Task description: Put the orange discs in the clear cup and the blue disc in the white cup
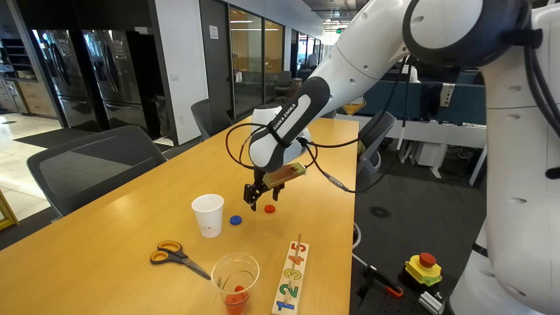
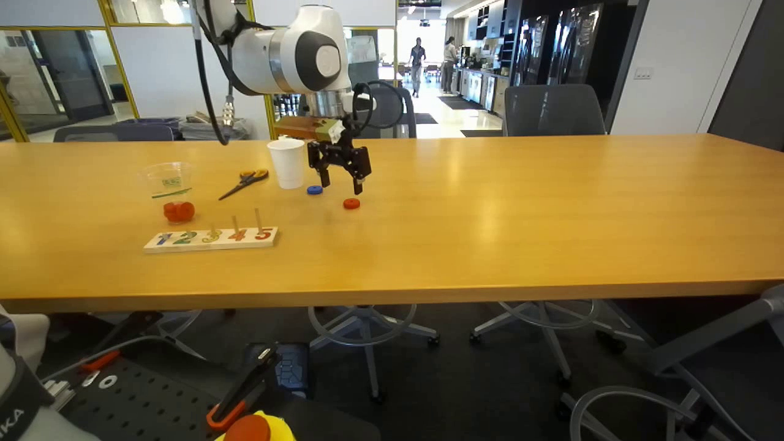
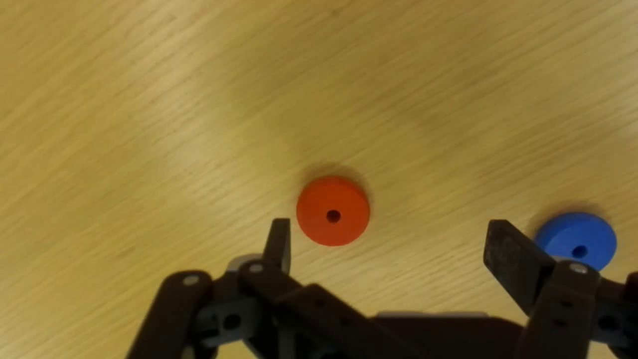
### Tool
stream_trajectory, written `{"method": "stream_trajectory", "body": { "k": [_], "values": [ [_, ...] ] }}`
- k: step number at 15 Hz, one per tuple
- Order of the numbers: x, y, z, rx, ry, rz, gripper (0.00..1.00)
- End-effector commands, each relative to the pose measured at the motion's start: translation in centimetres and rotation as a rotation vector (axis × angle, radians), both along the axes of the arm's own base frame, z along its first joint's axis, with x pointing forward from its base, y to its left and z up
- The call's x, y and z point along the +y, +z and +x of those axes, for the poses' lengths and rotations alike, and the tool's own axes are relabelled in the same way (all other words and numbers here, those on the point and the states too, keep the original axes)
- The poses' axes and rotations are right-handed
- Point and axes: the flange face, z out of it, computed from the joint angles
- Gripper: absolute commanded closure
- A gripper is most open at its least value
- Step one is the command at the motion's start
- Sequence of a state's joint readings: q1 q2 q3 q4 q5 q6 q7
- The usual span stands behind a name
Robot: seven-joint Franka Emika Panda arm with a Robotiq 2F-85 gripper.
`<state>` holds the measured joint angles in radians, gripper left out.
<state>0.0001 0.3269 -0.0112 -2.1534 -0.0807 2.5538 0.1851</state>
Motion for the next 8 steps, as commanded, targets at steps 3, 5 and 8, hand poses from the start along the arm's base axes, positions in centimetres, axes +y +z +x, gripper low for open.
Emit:
{"method": "stream_trajectory", "body": {
  "k": [3,5,8],
  "values": [
    [-2.5,0.1,2.1,0.034,-0.051,0.037,0.0],
    [-3.3,0.0,2.1,0.048,-0.069,0.055,0.0],
    [-4.0,-0.3,2.0,0.074,-0.077,0.078,0.0]
  ]
}}
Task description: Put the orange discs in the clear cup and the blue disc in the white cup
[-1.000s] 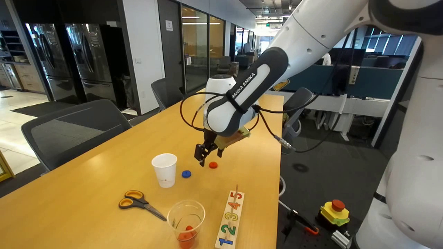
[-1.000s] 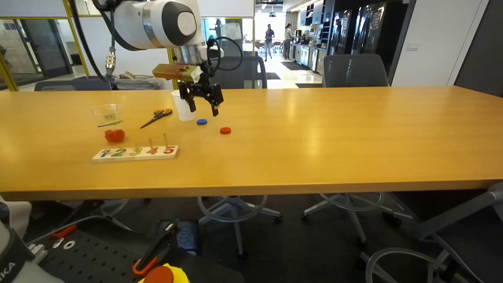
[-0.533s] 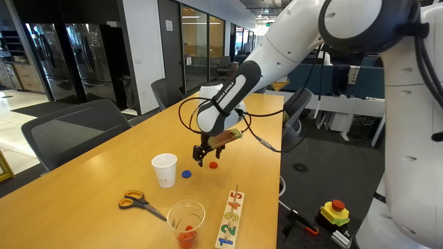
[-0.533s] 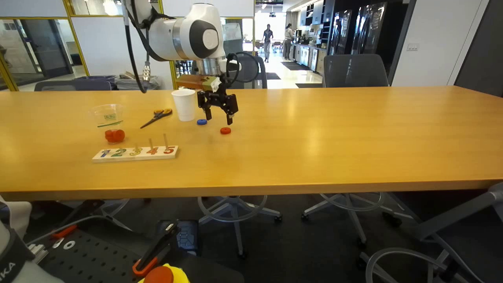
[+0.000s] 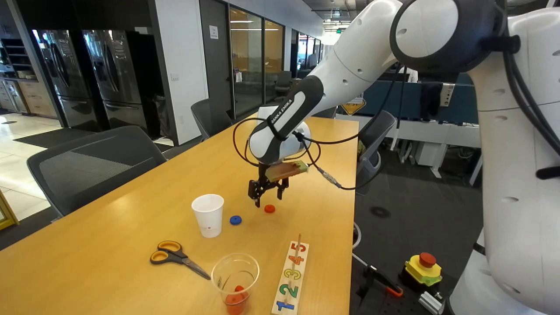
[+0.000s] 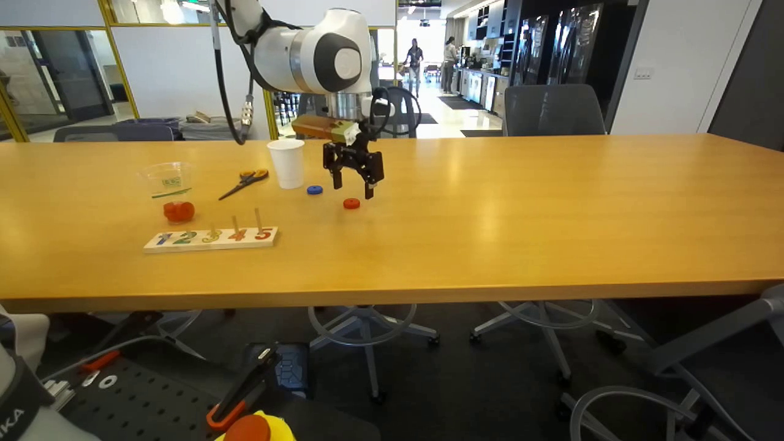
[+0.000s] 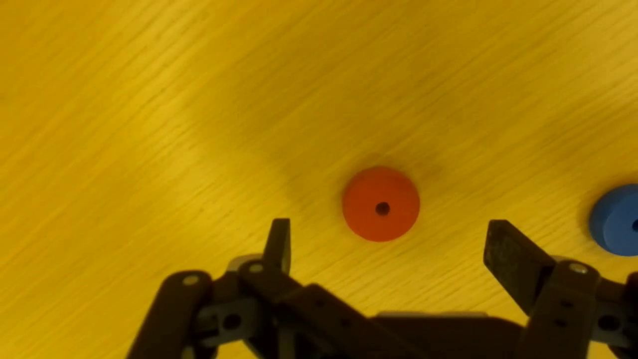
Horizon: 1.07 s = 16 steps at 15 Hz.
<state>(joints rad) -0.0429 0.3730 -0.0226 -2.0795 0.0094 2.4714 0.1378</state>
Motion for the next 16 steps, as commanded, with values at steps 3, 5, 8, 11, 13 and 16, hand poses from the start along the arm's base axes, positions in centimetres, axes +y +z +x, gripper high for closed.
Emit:
{"method": "stream_trajectory", "body": {
  "k": [3,5,8,11,13,16],
  "values": [
    [-0.9,-0.5,0.8,0.041,-0.003,0.045,0.0],
    [-0.9,-1.0,0.9,0.05,-0.006,0.05,0.0],
    [-0.8,-1.6,1.1,0.061,-0.007,0.055,0.0],
    [-0.8,-1.9,1.2,0.066,-0.005,0.054,0.0],
    [-0.9,-1.9,1.3,0.053,-0.005,0.054,0.25],
    [-0.9,-1.6,1.3,0.044,-0.011,0.046,0.42]
  ]
}}
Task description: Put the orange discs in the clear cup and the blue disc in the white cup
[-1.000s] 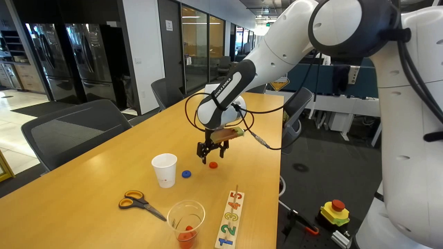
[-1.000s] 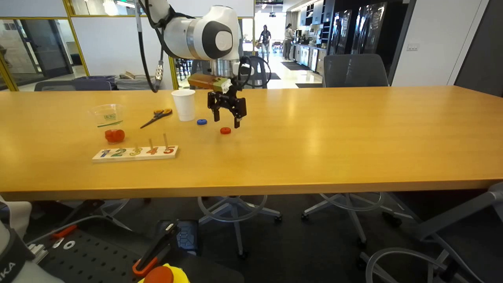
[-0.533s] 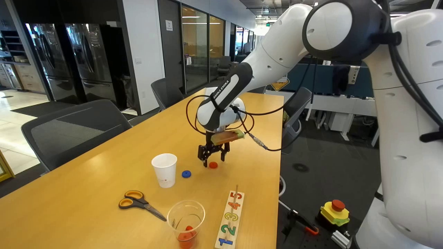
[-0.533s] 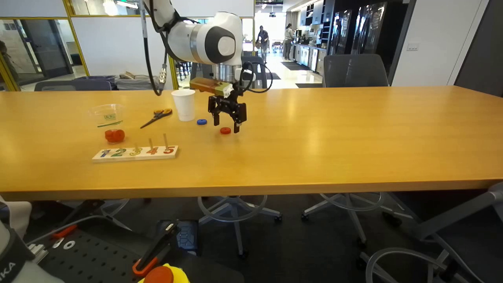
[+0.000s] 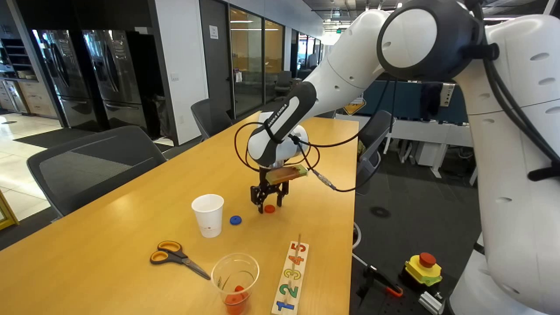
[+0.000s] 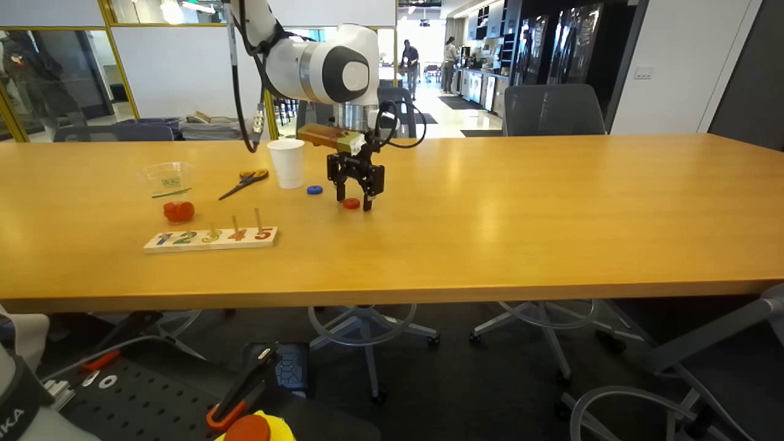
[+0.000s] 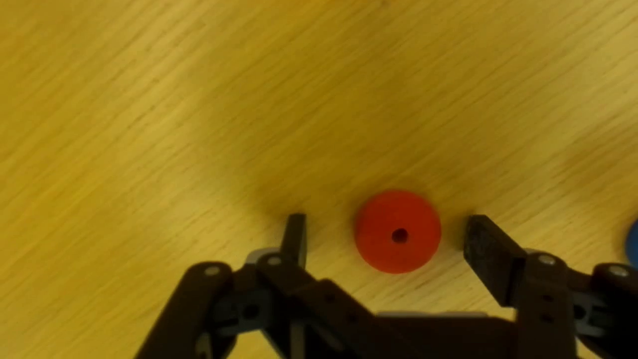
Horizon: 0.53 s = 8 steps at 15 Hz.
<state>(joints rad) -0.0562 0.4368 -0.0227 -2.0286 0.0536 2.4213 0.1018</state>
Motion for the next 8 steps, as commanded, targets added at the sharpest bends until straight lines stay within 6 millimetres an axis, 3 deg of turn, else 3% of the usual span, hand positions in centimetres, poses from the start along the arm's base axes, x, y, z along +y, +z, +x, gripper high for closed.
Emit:
{"method": "stream_trajectory", "body": {
  "k": [1,5,8],
  "values": [
    [-0.16,0.7,0.77,-0.019,-0.001,0.013,0.51],
    [-0.15,1.1,0.84,-0.027,-0.002,0.002,0.79],
    [0.22,1.58,0.6,-0.039,0.002,-0.006,0.75]
  ]
}}
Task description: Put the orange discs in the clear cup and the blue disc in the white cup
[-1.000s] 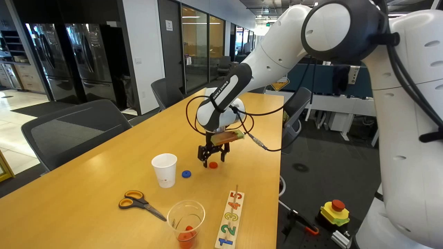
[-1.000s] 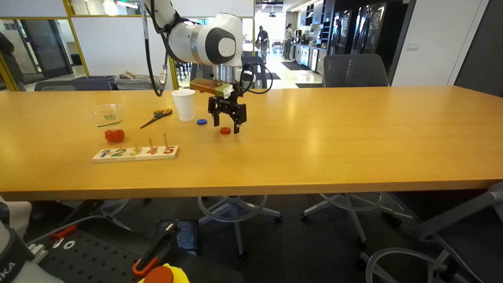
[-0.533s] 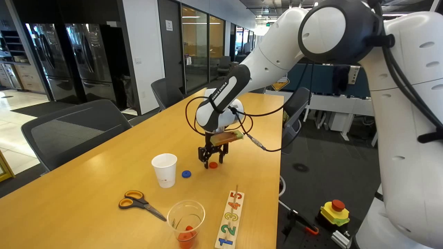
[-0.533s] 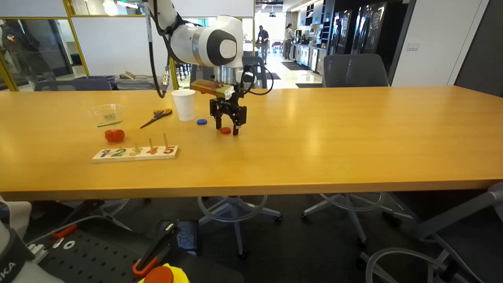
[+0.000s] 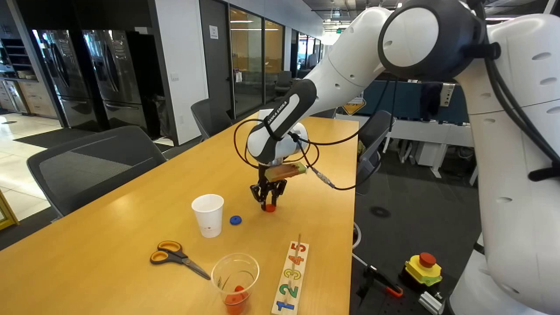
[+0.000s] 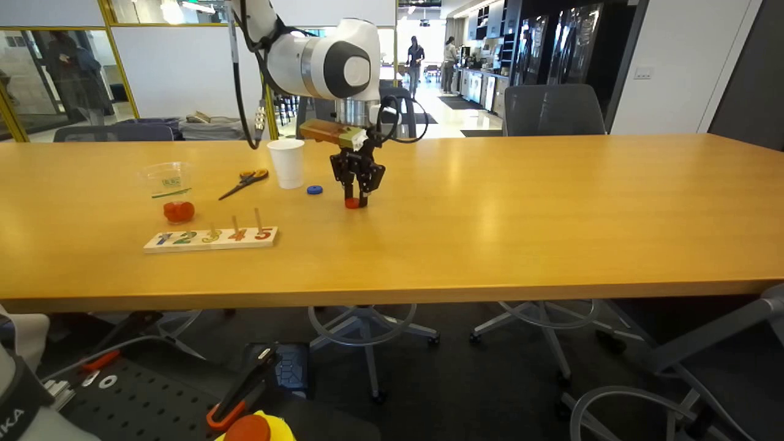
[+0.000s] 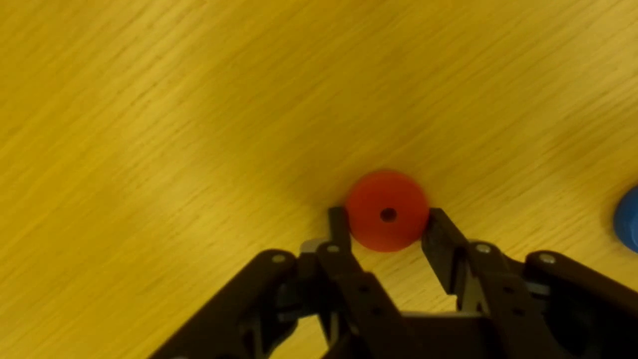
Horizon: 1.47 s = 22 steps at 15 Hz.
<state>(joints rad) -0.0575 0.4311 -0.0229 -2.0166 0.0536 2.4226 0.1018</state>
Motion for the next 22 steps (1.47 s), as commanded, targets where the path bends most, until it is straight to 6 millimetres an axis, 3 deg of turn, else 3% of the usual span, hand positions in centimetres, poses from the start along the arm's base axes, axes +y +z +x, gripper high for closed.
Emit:
{"method": "stream_trajectory", "body": {
  "k": [1,3,8,14,18,22],
  "values": [
    [0.7,1.2,0.0,-0.025,0.008,-0.003,0.75],
    [1.8,2.4,-0.6,-0.038,0.038,0.011,0.75],
    [6.9,7.2,-4.2,-0.108,0.183,0.03,0.75],
    [14.3,11.9,-11.6,-0.168,0.362,0.047,0.75],
    [19.6,13.5,-16.3,-0.179,0.466,0.101,0.75],
    [24.9,13.2,-19.6,-0.15,0.556,0.133,0.75]
  ]
}}
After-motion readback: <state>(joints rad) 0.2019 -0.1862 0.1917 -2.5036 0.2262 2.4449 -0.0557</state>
